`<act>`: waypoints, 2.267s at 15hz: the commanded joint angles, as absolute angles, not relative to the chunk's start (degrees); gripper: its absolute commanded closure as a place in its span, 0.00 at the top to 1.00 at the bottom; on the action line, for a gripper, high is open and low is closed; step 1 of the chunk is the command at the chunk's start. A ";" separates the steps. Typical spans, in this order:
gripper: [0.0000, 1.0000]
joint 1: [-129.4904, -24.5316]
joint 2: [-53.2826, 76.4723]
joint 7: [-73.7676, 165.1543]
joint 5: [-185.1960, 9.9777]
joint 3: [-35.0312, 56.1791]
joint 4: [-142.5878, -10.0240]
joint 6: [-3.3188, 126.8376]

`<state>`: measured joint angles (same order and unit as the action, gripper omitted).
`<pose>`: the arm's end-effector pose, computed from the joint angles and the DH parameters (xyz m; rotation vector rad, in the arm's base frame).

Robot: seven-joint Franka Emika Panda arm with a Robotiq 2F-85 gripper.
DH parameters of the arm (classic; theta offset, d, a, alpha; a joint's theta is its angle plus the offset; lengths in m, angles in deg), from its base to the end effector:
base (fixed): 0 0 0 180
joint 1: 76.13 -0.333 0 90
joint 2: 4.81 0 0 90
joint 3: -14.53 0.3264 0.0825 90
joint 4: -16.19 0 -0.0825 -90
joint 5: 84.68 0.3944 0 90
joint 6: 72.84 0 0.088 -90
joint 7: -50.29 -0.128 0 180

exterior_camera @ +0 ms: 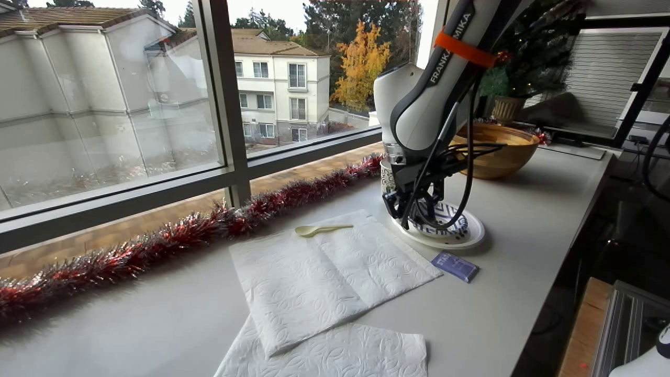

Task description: Pour the contents in the smaller bowl on to the plate

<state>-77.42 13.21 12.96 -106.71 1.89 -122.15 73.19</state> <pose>0.4674 -0.1007 0.1517 2.7587 -0.7122 -0.1706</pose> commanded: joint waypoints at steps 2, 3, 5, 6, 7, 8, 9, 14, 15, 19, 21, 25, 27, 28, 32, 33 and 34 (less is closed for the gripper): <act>0.57 -78.91 14.78 11.46 -108.10 0.38 -121.28 74.56; 0.46 -79.10 14.82 11.36 -108.16 0.23 -121.22 74.57; 0.33 -79.39 14.89 11.20 -108.31 -0.04 -121.11 74.70; 0.25 -79.52 14.80 11.17 -108.42 -0.19 -121.20 74.80; 0.18 -79.61 14.59 11.29 -108.40 -0.28 -121.35 74.85; 0.09 -79.68 14.49 11.35 -108.27 -0.32 -121.42 74.82; 0.03 -79.70 14.38 11.48 -108.23 -0.31 -121.52 74.82; 0.01 -80.07 13.93 11.40 -108.70 -0.68 -121.92 74.44; 0.01 -80.23 13.40 11.18 -108.93 -0.86 -122.29 74.40; 0.01 -80.92 9.32 9.94 -111.09 -1.87 -124.93 73.33; 0.01 -81.14 6.98 9.18 -112.56 -2.11 -126.21 72.40; 0.01 -79.79 2.31 9.21 -113.40 -0.64 -128.70 70.60; 0.01 -78.26 0.00 11.56 -111.65 0.30 -129.96 70.88; 0.01 -77.40 -0.98 13.00 -110.54 0.73 -130.55 71.42; 0.01 -73.65 -4.12 21.17 -105.55 1.90 -133.17 77.04; 0.01 -72.77 -4.75 24.17 -102.94 2.16 -133.82 78.63; 0.01 -71.88 -5.74 28.67 -98.66 2.52 -134.85 80.13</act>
